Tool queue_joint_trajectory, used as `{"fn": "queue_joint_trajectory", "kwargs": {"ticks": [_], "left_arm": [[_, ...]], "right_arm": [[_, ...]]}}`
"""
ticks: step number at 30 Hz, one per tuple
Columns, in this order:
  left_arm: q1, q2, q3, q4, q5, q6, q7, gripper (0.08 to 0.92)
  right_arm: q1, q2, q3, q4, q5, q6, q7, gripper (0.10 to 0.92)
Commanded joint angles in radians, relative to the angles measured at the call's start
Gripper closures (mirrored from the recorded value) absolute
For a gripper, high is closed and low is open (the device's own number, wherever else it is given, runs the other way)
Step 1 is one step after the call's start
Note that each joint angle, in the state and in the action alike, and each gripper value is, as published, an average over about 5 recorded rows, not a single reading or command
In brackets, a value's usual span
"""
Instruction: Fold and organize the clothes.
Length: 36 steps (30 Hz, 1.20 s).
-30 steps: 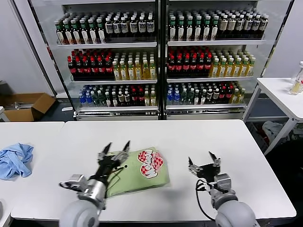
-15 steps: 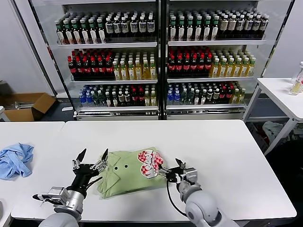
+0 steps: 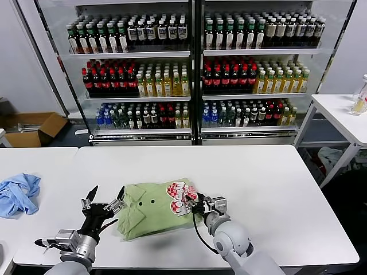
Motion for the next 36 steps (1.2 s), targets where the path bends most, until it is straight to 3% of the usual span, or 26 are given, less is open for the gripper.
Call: {"fn": "queue_joint_trajectory", "kwargs": {"ticks": [1,5,9,15,20,26,32,36], "left_arm": [[0.017,0.005,-0.009,0.007,0.012,-0.007,-0.006,0.177],[0.017,0.007,-0.006,0.009,0.013,-0.006,-0.007,0.177],[0.013,0.01,-0.001,0.016,0.023,-0.022,-0.007,0.177],[0.003,0.018,0.02,0.042,0.069,-0.148,0.016,0.177],[-0.02,0.025,0.041,0.104,0.218,-0.268,0.052,0.177],[-0.003,0.006,0.093,0.076,0.301,-0.292,0.109,0.177],[-0.039,0.003,0.086,0.119,0.405,-0.328,0.078,0.177],[-0.067,0.01,0.065,0.143,0.563,-0.358,0.061,0.177]], "right_arm": [[0.023,0.019,-0.013,-0.045,0.05,-0.002,-0.036,0.544],[0.017,0.015,-0.002,-0.007,0.042,0.01,-0.038,0.656],[-0.024,-0.035,0.035,0.138,0.035,0.01,-0.025,0.778],[-0.192,-0.186,0.18,0.364,-0.048,-0.004,-0.044,0.908],[-0.342,-0.277,0.362,0.37,-0.067,0.0,-0.103,0.912],[-0.368,-0.243,0.419,0.312,-0.153,0.033,-0.156,0.912],[-0.342,-0.181,0.343,0.255,-0.327,0.079,-0.186,0.908],[-0.371,-0.202,0.366,0.302,-0.344,0.088,-0.163,0.843]]}}
